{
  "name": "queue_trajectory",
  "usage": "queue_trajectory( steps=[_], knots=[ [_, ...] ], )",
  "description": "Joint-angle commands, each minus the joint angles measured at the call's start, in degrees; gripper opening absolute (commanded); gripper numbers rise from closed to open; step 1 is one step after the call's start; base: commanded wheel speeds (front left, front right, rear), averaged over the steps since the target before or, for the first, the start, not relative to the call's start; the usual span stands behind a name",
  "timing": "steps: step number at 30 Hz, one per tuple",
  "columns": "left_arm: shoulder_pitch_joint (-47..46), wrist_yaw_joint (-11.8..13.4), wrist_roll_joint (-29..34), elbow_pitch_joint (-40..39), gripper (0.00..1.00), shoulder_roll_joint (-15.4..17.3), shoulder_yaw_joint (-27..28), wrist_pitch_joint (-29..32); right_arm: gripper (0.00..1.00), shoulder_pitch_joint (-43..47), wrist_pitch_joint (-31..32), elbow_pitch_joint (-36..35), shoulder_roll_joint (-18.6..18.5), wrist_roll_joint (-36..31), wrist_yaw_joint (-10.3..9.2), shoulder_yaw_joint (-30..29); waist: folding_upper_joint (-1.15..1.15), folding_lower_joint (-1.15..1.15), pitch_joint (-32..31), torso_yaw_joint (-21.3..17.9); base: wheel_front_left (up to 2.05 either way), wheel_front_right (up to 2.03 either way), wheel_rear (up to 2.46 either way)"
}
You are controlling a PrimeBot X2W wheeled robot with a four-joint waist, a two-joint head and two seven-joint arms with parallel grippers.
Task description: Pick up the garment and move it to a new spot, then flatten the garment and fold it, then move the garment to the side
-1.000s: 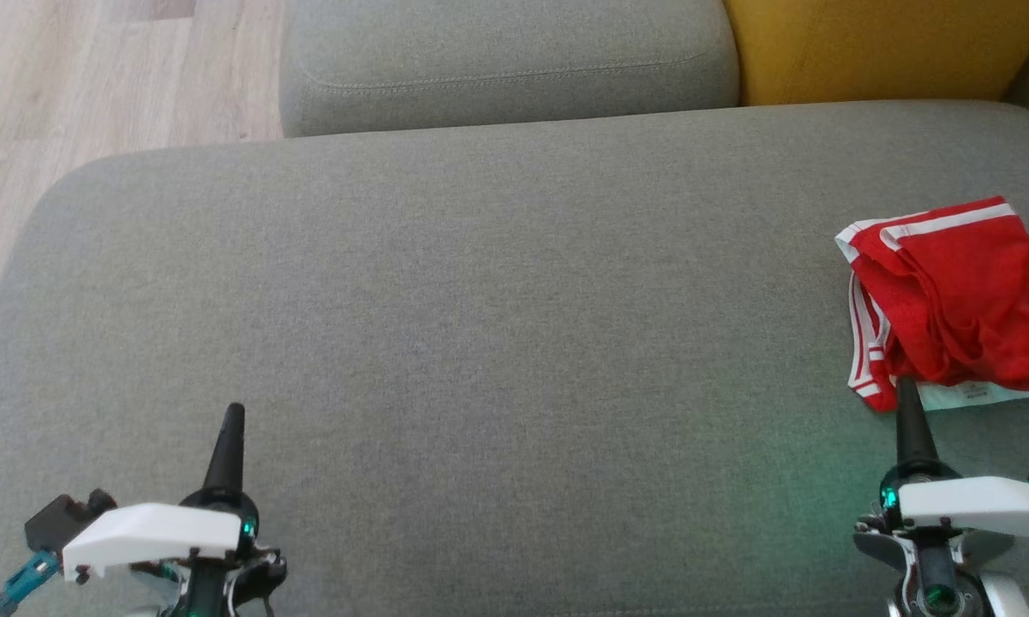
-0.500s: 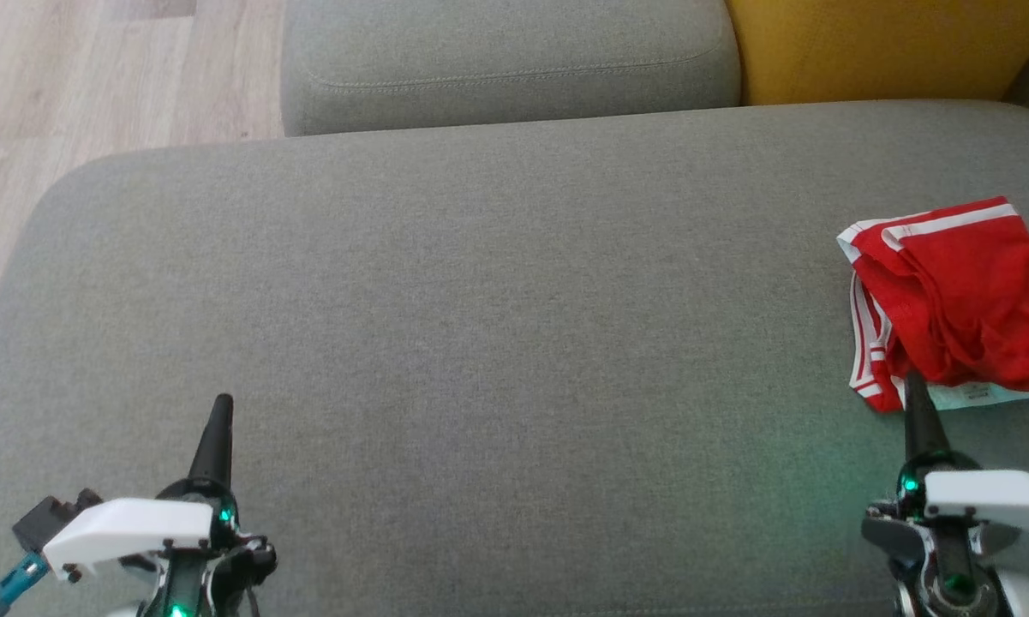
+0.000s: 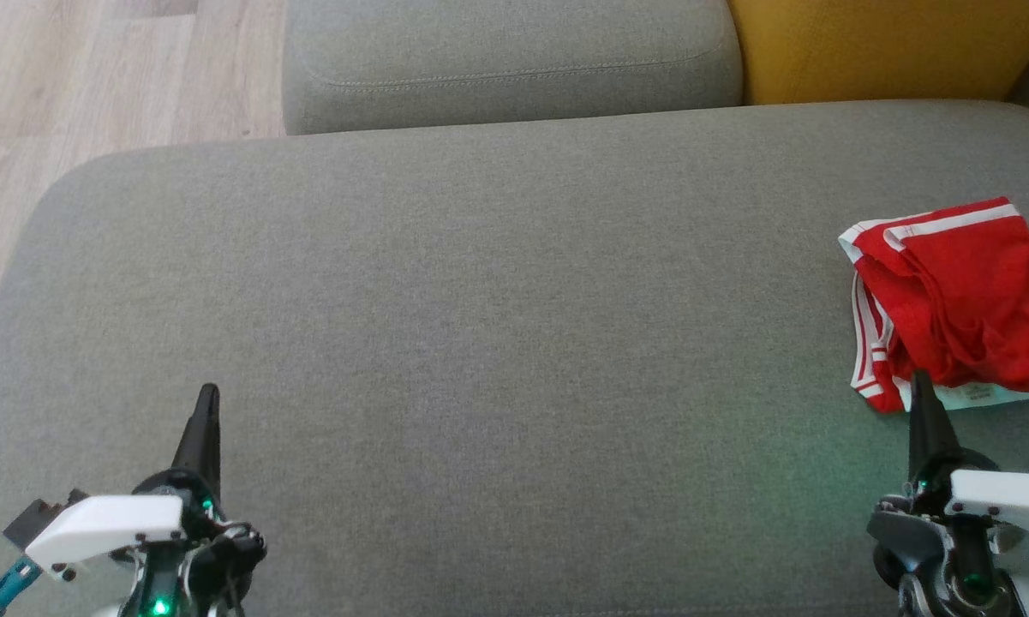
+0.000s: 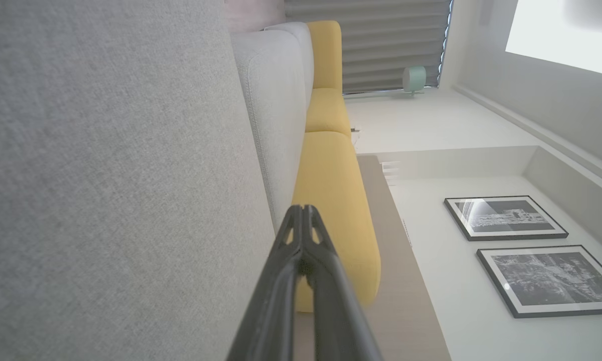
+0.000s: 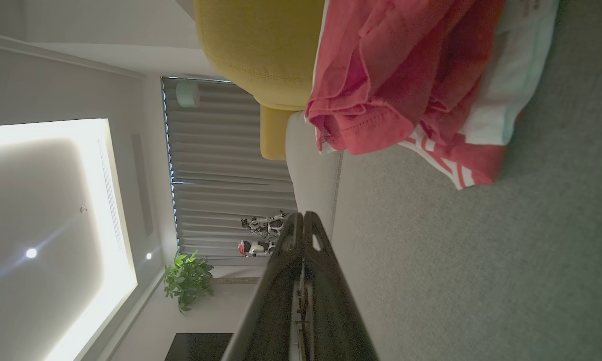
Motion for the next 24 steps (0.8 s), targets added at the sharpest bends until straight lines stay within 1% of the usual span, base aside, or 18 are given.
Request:
queue_trajectory(
  steps=[1, 8, 24],
  knots=[
    [-3.6, -0.6, -1.6, -1.5, 0.0, 1.0, 2.5, 0.7, 0.0, -3.5, 0.6, -1.7, -1.2, 1.9, 0.11, 0.8, 0.0, 0.0, 0.0, 0.0, 0.0, 0.0, 0.0],
    [-4.2, -1.1, -5.5, -1.1, 0.0, 0.9, 3.5, 1.9, 0.0, -3.9, 1.7, -1.6, -1.2, 6.6, 0.11, 0.3, 0.0, 0.0, 0.0, 0.1, 0.0, 0.0, 0.0],
    [-4.2, -1.1, -5.2, -1.0, 0.0, 0.7, 3.9, 2.1, 0.0, -3.9, 2.0, -1.6, -1.0, 6.3, 0.11, 0.0, 0.0, 0.0, 0.0, 0.1, 0.0, 0.0, 0.0]
  ],
)
